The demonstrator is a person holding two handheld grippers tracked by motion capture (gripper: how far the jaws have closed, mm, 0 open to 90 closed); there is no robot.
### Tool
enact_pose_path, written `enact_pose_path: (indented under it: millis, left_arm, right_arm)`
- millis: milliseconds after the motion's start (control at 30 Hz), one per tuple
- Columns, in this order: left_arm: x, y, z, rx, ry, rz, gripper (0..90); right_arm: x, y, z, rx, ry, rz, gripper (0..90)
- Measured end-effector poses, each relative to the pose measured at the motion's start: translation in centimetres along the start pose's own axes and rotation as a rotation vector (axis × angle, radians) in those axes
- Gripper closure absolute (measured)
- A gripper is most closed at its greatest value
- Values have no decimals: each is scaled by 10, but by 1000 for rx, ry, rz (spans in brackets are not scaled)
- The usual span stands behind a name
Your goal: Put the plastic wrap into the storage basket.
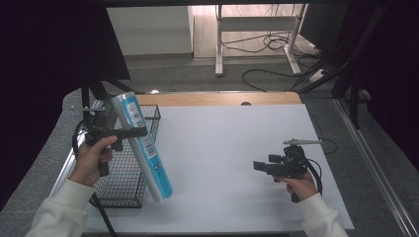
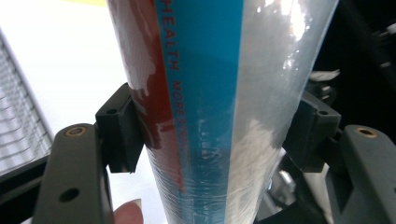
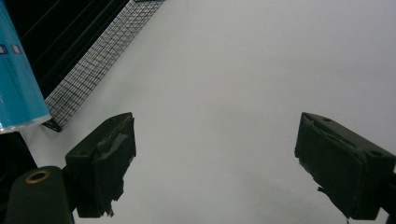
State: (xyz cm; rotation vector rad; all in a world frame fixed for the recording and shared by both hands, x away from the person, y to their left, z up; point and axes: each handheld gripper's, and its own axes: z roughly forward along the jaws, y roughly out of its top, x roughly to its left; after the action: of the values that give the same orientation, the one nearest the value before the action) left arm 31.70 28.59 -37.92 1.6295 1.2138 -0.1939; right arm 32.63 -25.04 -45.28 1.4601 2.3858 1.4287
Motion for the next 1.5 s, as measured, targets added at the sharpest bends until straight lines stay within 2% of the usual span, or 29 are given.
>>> enact_pose_path:
  millis: [33,100,233,533,667,800,833,867,933,1000,1133,1167,1200,1233,1267,1300,1333,1433,1500]
  left_arm:
    - [0,0,0,0,0,0,320]
    - [-3,5,-1,15,35,16,320]
    - [-8,10,-4,22,66,34,320]
    - [-20,19,-8,38,80,64,320]
    - [-28,27,-20,35,92,81,320]
    - [-36,36,-39,18,109,99,320]
    - [-39,41,-49,13,123,107,320]
    - [-39,41,-49,13,123,107,320]
    - [-41,46,-62,4,141,112,320]
    - [-41,47,-67,0,147,112,320]
    - [-34,48,-82,-22,174,101,320]
    - [-28,47,-87,-22,197,95,320]
    - [-28,47,-87,-22,197,95,320]
    - [-20,45,-89,-15,224,87,320]
    - [-20,45,-89,-15,224,87,320]
    - [-11,43,-89,-10,245,75,320]
    - [-11,43,-89,-10,245,75,320]
    - [5,37,-87,3,271,48,320]
    - [10,35,-84,21,288,46,320]
  right_arm:
    - [0,0,0,0,0,0,130]
    - [0,0,1,0,-1,2,130]
    - [-1,0,0,1,-2,2,130]
    - [-2,-1,-1,-3,-4,3,130]
    - [-2,0,-3,-10,-5,13,130]
    - [-5,0,-4,-14,-10,16,130]
    - [-5,0,-4,-11,-13,18,130]
    - [-5,0,-4,-11,-13,18,130]
    - [-5,0,-4,-13,-12,18,130]
    - [-6,0,-4,-13,-14,18,130]
    - [-6,0,-4,-15,-14,18,130]
    - [-6,0,-4,-16,-15,19,130]
    - [-6,0,-4,-16,-15,20,130]
    - [-7,0,-4,-15,-16,20,130]
    - [-7,0,-4,-15,-16,20,130]
    - [-7,0,-4,-16,-16,18,130]
    - [-7,0,-4,-16,-16,18,130]
    - [-8,0,-3,-11,-20,22,130]
    - [-8,0,-3,-12,-20,25,130]
